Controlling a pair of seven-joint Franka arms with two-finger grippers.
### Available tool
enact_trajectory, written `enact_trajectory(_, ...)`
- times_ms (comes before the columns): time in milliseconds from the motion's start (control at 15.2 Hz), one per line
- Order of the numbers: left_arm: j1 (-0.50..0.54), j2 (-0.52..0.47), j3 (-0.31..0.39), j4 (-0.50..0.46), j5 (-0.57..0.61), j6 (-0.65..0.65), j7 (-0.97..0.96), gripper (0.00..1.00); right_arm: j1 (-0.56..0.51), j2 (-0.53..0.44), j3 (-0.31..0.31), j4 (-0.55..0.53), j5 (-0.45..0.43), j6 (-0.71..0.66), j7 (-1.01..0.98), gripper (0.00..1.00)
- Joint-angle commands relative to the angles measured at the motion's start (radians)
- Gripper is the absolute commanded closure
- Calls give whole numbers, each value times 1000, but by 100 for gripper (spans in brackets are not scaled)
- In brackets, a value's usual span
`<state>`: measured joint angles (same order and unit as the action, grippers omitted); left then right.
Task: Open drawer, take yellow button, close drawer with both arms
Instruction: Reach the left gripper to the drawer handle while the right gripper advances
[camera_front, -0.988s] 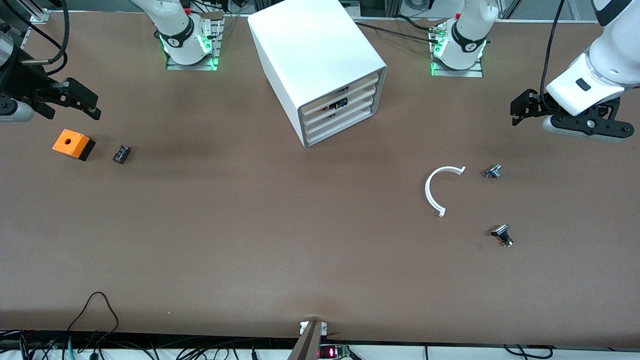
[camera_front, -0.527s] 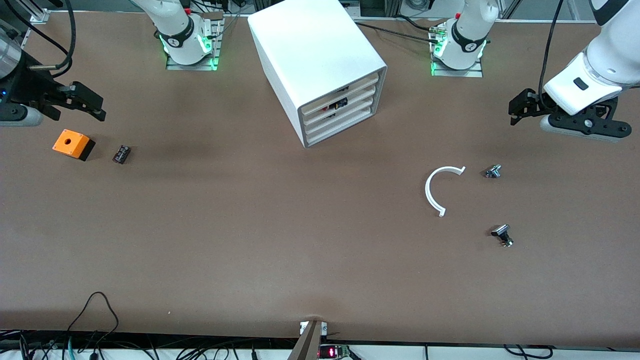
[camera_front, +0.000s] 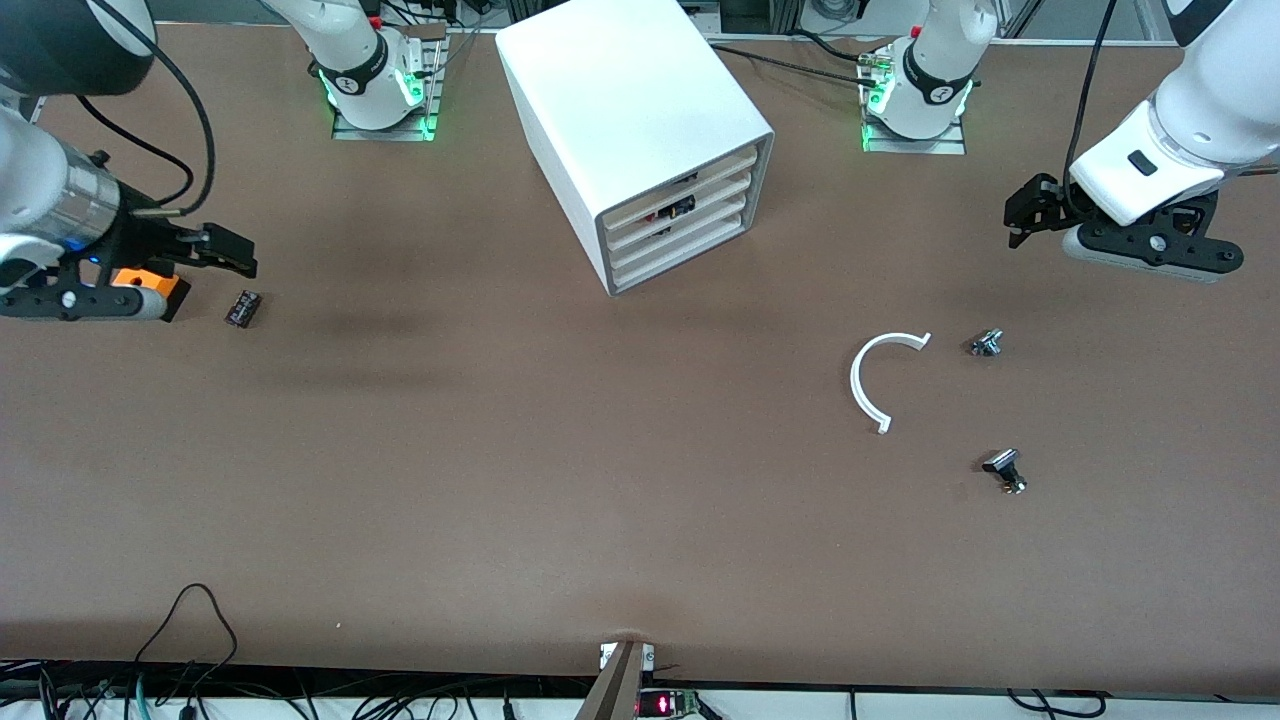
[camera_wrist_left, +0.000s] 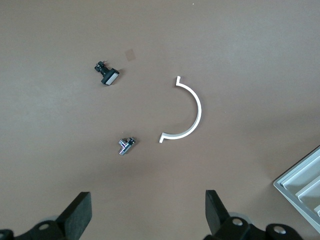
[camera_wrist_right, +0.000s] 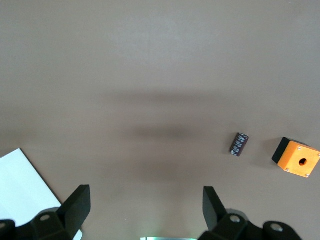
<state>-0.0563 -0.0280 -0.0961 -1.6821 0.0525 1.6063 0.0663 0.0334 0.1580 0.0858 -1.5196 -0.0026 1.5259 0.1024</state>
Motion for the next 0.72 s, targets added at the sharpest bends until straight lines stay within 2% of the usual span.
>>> enact_trajectory(0, 6, 11, -4, 28, -64, -67, 18, 0, 3, 34, 3, -11, 1, 32, -4, 1)
enact_trajectory(132, 19, 23, -1, 27, -207, -139, 21, 0, 3, 49, 3, -39, 3, 74, -4, 1)
enact_trajectory(395, 24, 92, 1, 27, -402, -294, 24, 0, 11, 74, 3, -89, 4, 166, 2, 1)
enact_trajectory(659, 23, 158, -1, 15, -558, -356, 47, 0, 28, 126, 3, -91, 6, 230, 31, 1)
